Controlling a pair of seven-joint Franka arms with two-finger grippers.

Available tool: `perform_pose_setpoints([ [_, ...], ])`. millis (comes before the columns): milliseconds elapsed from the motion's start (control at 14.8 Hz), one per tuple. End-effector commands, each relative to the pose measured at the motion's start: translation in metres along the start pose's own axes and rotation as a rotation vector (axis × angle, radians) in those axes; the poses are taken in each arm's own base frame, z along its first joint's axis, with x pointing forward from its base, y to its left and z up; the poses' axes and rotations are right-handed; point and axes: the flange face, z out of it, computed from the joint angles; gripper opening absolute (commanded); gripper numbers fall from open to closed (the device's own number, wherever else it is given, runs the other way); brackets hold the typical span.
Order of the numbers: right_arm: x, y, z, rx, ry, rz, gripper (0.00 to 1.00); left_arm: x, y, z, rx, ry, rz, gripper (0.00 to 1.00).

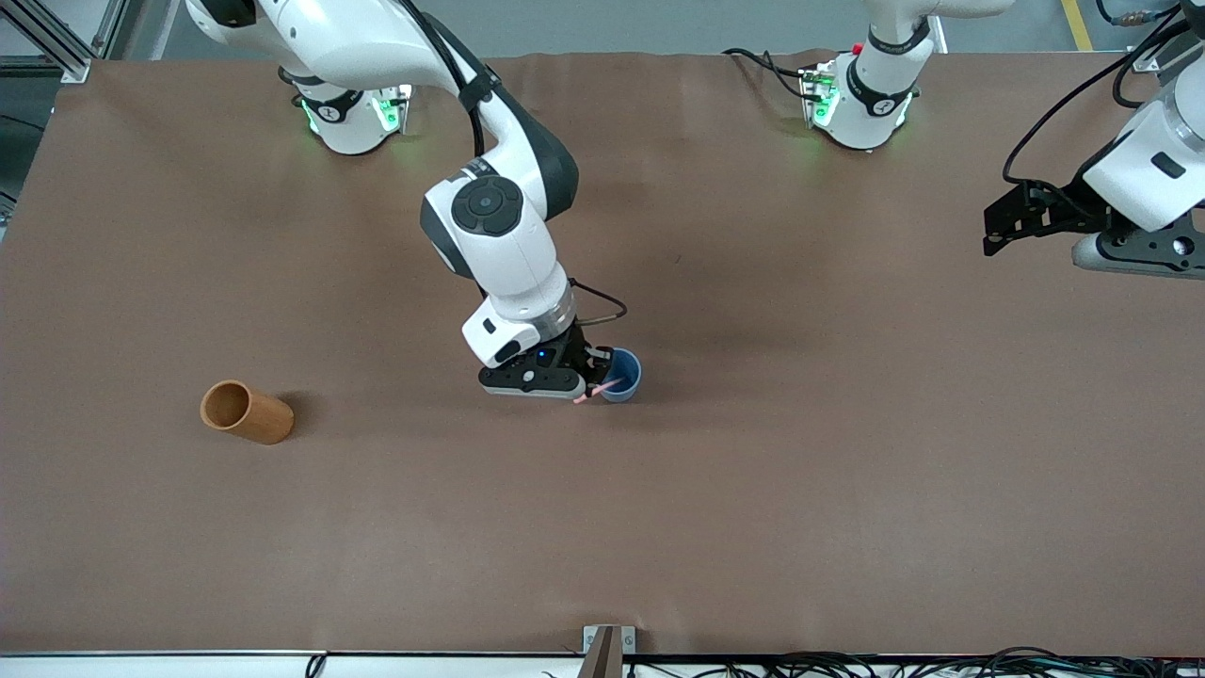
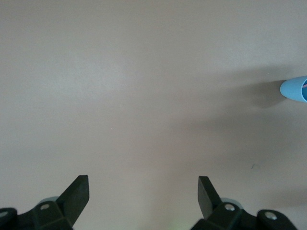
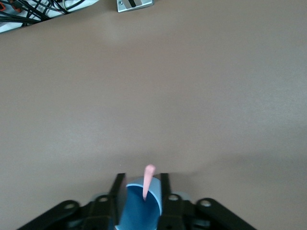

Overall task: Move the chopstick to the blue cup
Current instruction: 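Open the right gripper and withdraw it from the blue cup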

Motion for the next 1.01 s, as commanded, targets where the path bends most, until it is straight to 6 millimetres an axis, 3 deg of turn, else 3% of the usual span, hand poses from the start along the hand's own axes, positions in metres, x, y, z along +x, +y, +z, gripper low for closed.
perform_pose_setpoints([
  [0,0.007,0.004,-0.016,0.001,0.012,0.003,0.88,0.004,0.000,-0.006,-0.001,0.012,-0.007,1.00],
  [135,0.029,0.024,-0.053,-0.015,0.015,0.033,0.97,0.004,0.000,-0.006,-0.002,0.012,-0.005,1.00],
  [270,0.065,0.066,-0.107,-0.033,0.031,0.101,1.00,0.004,-0.001,-0.006,-0.002,0.013,-0.007,1.00],
  [472,0.097,0.133,-0.188,-0.083,0.022,0.116,1.00,0.004,-0.001,-0.006,-0.002,0.013,-0.007,1.00],
  [742,0.110,0.228,-0.281,-0.161,-0.041,0.074,1.00,0.004,-0.002,-0.006,-0.001,0.013,-0.009,1.00],
  [945,0.105,0.280,-0.327,-0.200,-0.095,0.076,1.00,0.004,-0.002,-0.006,-0.002,0.012,-0.010,1.00],
])
